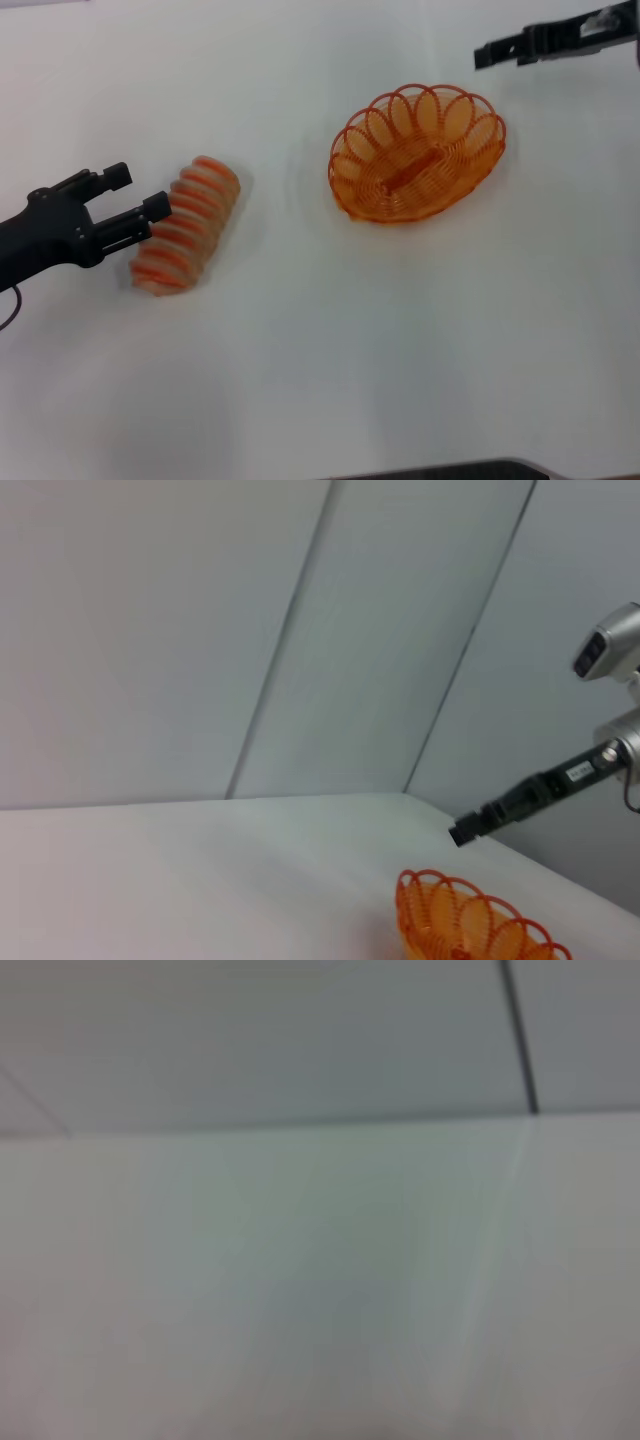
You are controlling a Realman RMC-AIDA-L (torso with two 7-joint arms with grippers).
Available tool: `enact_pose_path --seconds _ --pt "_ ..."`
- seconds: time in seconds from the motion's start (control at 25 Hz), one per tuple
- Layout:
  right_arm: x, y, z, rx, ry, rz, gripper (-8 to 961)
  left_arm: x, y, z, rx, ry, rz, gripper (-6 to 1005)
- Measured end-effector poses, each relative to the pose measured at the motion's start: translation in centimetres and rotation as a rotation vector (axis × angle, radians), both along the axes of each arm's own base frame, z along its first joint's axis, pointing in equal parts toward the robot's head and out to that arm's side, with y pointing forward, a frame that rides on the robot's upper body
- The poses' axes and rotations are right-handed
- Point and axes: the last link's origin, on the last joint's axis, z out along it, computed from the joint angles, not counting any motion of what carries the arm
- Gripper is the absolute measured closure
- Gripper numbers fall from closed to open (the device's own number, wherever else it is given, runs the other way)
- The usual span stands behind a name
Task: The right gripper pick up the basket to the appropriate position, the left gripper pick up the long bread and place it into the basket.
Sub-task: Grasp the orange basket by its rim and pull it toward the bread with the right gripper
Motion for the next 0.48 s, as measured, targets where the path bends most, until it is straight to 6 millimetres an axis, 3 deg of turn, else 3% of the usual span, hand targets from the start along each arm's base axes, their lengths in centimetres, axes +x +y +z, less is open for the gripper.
enact_pose_path --seconds 0.2,0.48 --pt "-1.1 0.1 -1.7 -0.075 -0.079 0.041 209 -0.2 0.2 0.0 0.007 0.012 0.015 189" --pt "-1.4 0.0 -2.5 -0.097 -0.090 0.053 220 -0.3 0.1 0.0 0.008 0.014 0.016 189"
